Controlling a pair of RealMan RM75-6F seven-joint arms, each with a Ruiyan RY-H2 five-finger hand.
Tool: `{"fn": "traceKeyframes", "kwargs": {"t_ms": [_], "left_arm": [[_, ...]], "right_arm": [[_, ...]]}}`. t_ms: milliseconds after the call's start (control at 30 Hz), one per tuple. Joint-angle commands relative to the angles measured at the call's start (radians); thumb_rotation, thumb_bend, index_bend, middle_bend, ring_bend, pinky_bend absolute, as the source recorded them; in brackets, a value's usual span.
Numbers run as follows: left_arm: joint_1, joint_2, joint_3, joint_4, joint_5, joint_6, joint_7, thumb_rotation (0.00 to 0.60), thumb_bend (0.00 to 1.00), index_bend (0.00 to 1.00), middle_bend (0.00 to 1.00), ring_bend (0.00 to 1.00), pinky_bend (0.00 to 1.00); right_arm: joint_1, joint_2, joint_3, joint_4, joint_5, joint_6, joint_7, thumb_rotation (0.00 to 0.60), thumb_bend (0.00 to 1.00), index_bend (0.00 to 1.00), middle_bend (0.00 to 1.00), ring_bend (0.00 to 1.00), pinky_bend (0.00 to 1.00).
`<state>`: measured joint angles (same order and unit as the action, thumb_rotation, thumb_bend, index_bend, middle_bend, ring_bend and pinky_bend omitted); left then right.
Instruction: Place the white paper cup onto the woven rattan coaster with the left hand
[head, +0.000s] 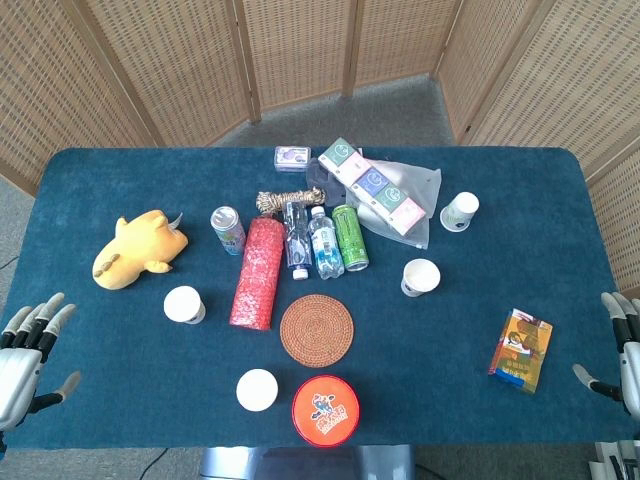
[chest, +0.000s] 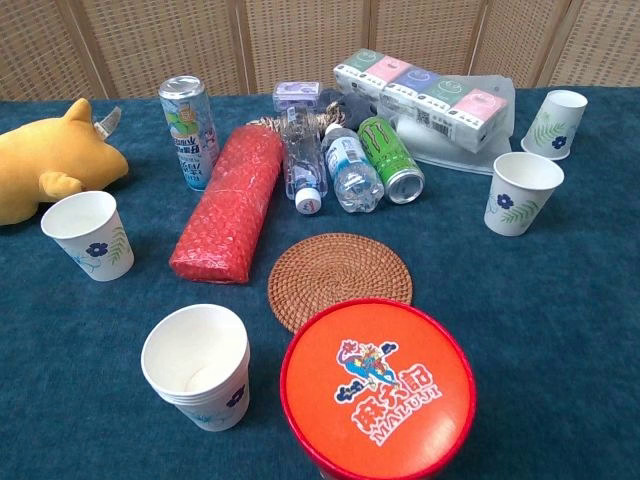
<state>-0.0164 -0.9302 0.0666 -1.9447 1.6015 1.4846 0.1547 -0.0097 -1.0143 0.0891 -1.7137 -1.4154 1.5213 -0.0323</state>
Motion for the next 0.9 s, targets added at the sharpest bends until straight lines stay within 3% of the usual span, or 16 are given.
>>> {"fn": "traceKeyframes", "kwargs": {"t_ms": [33,333,533,900], "left_arm": [[0.0,-0.001,0.0,0.001,0.001,0.0,0.002,0.6,0.34,0.0,0.0,0.0,0.0],[-0.052,-0.026,-0.033,0.025,-0.029,-0.063,-0.039,0.6,0.33,0.0,0.0,0.0,0.0],[-0.167,-0.075,-0.103,0.079,-0.133,-0.217,-0.035,0.6,0.31,0.0,0.0,0.0,0.0],[-0.338,-0.224,-0.152,0.135,-0.272,-0.423,0.146,0.6,0.25,0.0,0.0,0.0,0.0]], "right_arm": [[-0.001,0.0,-0.001,-0.001,-0.002,0.002,0.0,0.6,0.18,0.0,0.0,0.0,0.3],[-0.002,0.006,0.008,-0.012,0.006,0.01,0.005,0.6,0.18,0.0,0.0,0.0,0.3],[-0.002,0.008,0.004,-0.014,0.008,0.001,0.007,0.6,0.18,0.0,0.0,0.0,0.3],[-0.008,0.029,0.0,-0.031,0.003,0.001,0.048,0.6,0.18,0.0,0.0,0.0,0.3]]}}
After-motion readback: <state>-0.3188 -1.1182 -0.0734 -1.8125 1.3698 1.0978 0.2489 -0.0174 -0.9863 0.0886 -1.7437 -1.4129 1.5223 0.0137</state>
